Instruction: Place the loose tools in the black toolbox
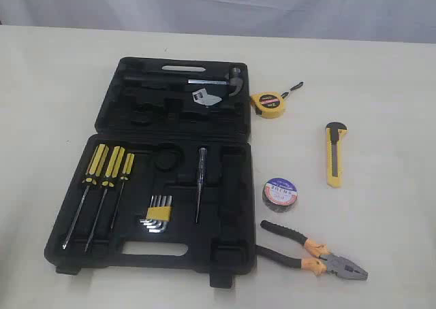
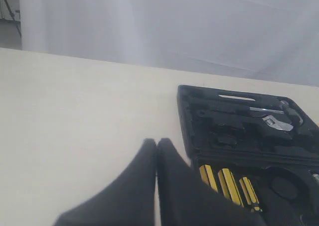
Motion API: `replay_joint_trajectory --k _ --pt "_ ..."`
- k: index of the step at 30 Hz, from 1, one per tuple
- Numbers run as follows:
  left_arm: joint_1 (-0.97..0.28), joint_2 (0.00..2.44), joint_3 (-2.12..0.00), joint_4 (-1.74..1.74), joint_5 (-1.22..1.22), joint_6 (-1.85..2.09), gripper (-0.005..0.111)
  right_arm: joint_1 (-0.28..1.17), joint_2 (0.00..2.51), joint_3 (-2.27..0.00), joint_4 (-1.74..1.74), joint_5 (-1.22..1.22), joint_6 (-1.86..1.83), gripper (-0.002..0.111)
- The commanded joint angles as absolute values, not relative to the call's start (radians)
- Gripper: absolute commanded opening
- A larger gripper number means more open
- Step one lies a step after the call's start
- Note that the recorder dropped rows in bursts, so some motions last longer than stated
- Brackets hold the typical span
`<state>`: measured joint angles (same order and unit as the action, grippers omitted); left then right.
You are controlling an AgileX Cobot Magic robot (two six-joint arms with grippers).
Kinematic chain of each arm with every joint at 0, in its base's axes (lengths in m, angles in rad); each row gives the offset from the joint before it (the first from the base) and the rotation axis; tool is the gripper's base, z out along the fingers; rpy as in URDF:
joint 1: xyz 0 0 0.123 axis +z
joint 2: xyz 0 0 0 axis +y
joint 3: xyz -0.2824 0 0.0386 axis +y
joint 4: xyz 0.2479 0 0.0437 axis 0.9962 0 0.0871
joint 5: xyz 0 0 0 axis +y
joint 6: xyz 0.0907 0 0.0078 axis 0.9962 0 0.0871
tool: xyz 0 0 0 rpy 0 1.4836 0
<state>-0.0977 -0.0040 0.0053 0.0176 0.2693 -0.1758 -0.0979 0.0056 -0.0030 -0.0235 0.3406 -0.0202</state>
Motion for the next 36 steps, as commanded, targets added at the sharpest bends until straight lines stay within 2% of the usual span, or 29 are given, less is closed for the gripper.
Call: replay_joint_trajectory --k 1,14,20,27,34,36 --pt "-0.103 0.000 0.000 0.023 0.270 -0.175 0.000 -0.097 0.000 0.000 -0.036 0.341 -0.015 0.000" --pt "-0.103 0.000 0.000 0.023 0.270 -0.175 0.000 -0.097 0.000 0.000 -0.105 0.333 -0.050 0.000" --pt "-0.103 0.000 0.000 0.023 0.270 -0.175 0.000 -0.097 0.000 0.000 -0.132 0.129 -0.045 0.000" --pt "-0.103 0.000 0.000 0.023 0.270 -0.175 0.000 -0.097 0.000 0.000 -0.132 0.010 -0.045 0.000" --pt "-0.103 0.000 0.000 0.023 0.270 -0.175 0.000 -0.097 0.000 0.000 0.048 -0.098 0.384 0.000" --pt "-0.103 0.000 0.000 0.023 0.270 -0.175 0.000 -0.097 0.000 -0.039 0.048 0.030 0.397 -0.001"
